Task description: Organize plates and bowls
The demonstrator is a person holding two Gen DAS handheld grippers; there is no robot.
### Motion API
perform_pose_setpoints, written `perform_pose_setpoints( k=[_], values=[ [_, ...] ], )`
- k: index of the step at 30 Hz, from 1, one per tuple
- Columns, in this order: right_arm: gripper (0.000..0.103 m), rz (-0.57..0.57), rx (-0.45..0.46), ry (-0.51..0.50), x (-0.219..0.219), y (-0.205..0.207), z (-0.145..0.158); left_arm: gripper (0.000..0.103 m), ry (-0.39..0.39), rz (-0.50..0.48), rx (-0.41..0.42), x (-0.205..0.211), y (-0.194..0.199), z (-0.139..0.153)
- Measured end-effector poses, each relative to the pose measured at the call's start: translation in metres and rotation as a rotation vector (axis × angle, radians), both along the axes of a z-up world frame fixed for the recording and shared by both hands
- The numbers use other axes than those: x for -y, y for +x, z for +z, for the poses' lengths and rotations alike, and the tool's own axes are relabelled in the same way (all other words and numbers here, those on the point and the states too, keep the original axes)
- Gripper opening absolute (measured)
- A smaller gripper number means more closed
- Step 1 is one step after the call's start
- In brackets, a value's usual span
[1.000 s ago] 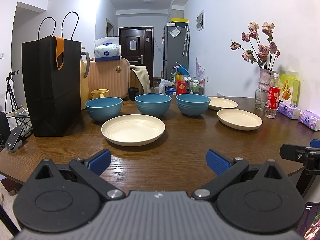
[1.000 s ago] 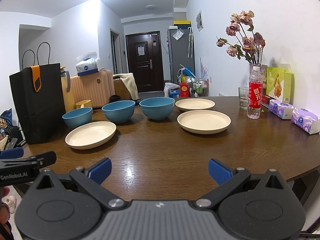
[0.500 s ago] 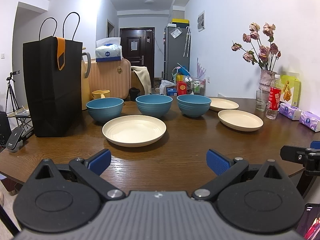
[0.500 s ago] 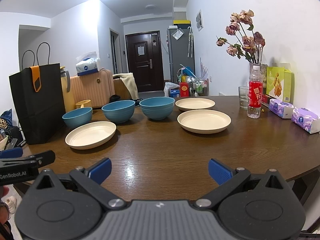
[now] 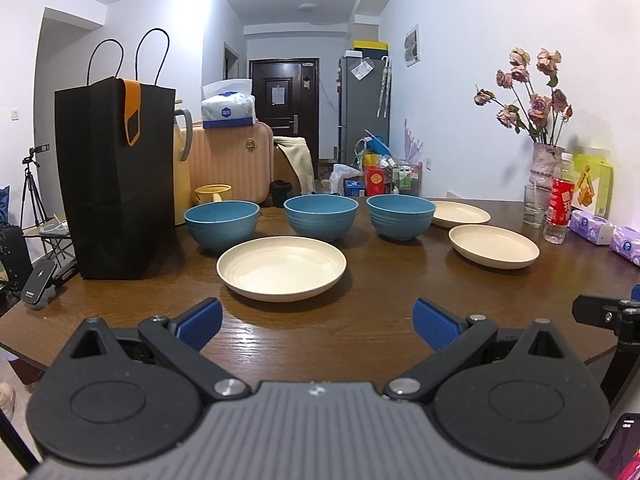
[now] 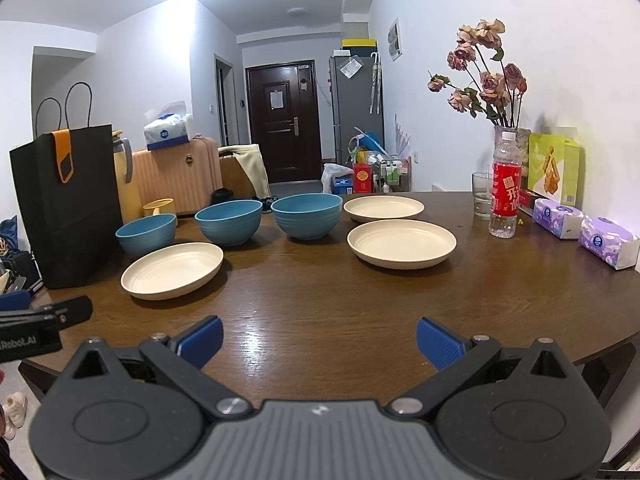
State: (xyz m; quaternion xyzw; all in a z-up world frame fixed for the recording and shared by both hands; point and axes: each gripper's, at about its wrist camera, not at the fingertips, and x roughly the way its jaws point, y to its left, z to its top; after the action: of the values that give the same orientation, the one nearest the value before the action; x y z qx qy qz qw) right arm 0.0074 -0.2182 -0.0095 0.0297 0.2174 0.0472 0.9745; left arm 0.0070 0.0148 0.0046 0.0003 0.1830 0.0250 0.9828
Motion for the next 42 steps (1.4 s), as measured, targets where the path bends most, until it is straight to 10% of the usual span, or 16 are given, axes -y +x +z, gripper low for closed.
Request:
perform_pose_setpoints(
  k=[42],
  values=[
    [0.103, 0.106, -0.037, -0.015, -0.083, 0.116, -0.002, 0.103, 0.009, 0.196, -0.04, -0.064, 0.093, 0.003]
  ],
)
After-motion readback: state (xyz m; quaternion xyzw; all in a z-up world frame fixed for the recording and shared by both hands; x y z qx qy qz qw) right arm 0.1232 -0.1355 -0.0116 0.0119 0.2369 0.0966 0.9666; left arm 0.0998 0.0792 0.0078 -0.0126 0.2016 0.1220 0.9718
